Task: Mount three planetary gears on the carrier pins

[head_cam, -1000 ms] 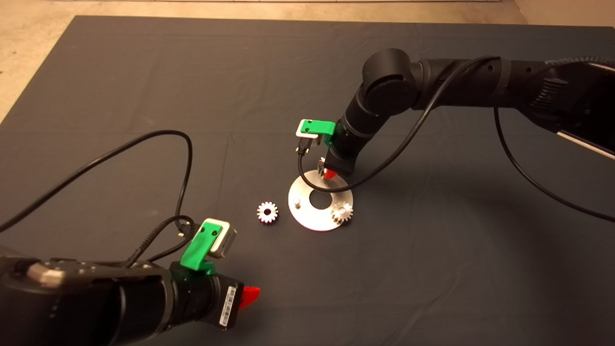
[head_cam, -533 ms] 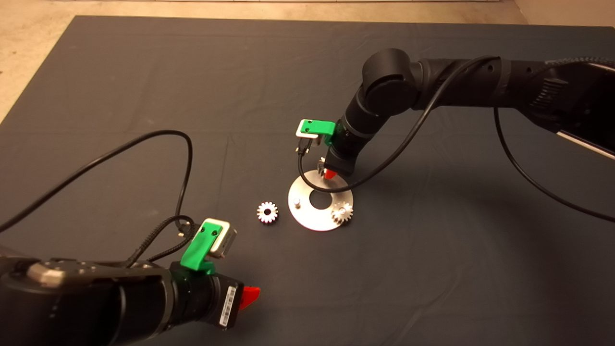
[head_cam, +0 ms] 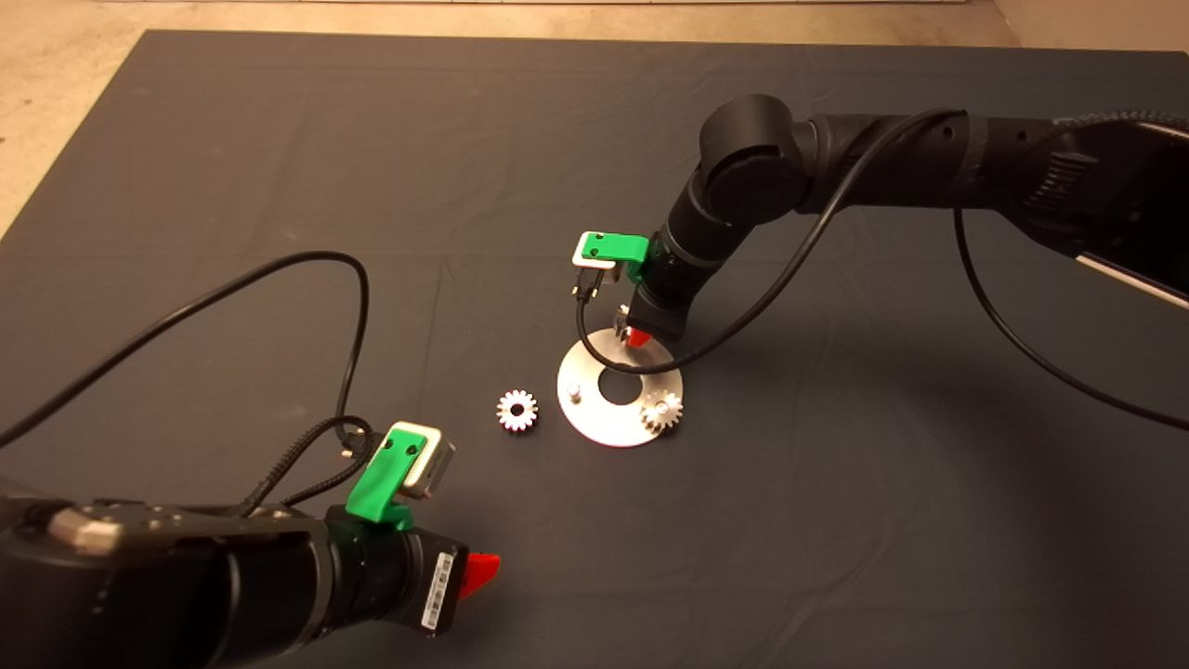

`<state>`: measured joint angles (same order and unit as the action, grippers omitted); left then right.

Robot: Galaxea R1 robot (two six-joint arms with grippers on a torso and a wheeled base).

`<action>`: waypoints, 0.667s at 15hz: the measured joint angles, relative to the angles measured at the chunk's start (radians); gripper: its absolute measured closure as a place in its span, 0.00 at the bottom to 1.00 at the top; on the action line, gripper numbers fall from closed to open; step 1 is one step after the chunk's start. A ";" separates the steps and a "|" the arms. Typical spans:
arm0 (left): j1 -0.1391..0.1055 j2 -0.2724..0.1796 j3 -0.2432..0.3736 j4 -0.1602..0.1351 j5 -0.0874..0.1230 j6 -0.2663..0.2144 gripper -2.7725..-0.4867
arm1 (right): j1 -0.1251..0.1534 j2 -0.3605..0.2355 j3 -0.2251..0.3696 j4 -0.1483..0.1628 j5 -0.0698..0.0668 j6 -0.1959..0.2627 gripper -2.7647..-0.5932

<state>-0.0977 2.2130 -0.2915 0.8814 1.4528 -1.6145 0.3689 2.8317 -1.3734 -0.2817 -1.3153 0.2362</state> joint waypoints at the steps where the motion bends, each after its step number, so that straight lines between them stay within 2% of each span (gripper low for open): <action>1: 0.000 -0.003 0.000 0.000 0.001 0.000 0.45 | 0.000 0.000 0.000 0.000 -0.002 0.000 0.81; 3: 0.000 -0.003 0.000 0.000 0.000 0.000 0.45 | 0.000 0.003 0.000 0.000 -0.007 0.000 0.81; 8: 0.000 -0.003 0.000 0.000 0.000 0.000 0.45 | 0.000 0.003 0.000 0.000 -0.007 0.000 0.81; 10: 0.000 -0.013 0.000 0.000 -0.007 0.000 0.45 | 0.000 0.003 0.000 0.001 -0.009 0.000 0.81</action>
<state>-0.0977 2.1996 -0.2915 0.8813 1.4462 -1.6145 0.3685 2.8351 -1.3734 -0.2804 -1.3238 0.2362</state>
